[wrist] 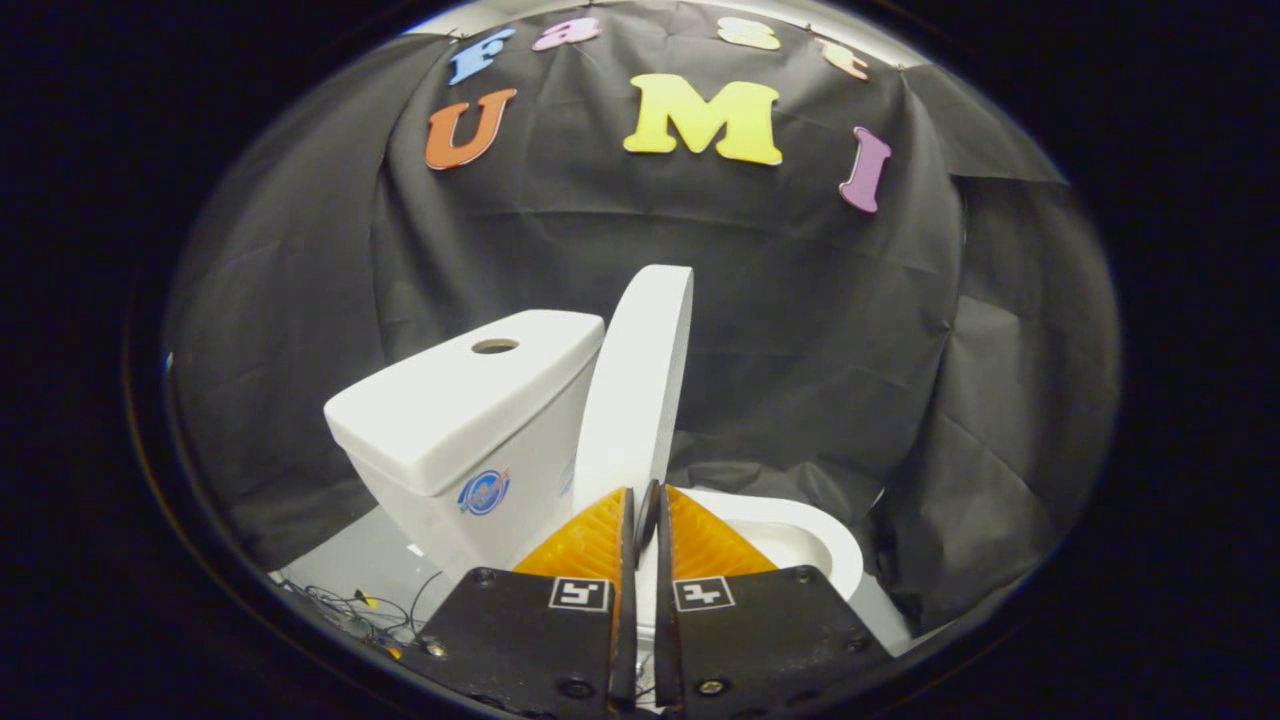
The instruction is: Open the toilet lid.
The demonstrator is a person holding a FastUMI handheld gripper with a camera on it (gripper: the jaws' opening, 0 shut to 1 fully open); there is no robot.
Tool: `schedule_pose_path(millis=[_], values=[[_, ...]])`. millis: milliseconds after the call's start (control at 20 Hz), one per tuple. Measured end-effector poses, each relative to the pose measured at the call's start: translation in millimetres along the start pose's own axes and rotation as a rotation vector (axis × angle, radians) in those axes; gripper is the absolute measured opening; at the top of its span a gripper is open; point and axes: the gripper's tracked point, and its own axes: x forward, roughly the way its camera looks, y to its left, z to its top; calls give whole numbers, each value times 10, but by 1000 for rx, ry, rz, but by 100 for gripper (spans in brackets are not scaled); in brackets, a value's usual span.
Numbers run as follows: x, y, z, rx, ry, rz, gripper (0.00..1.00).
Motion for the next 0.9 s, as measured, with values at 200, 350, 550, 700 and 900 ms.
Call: schedule_pose_path(millis=[200,350,550,700,900], values=[[52,213,26,-54,-6,16,10],[94,371,22,-88,3,37,11],[118,470,32,-136,6,23,10],[114,458,23,-180,1,4,12],[90,461,-33,-191,11,40,20]])
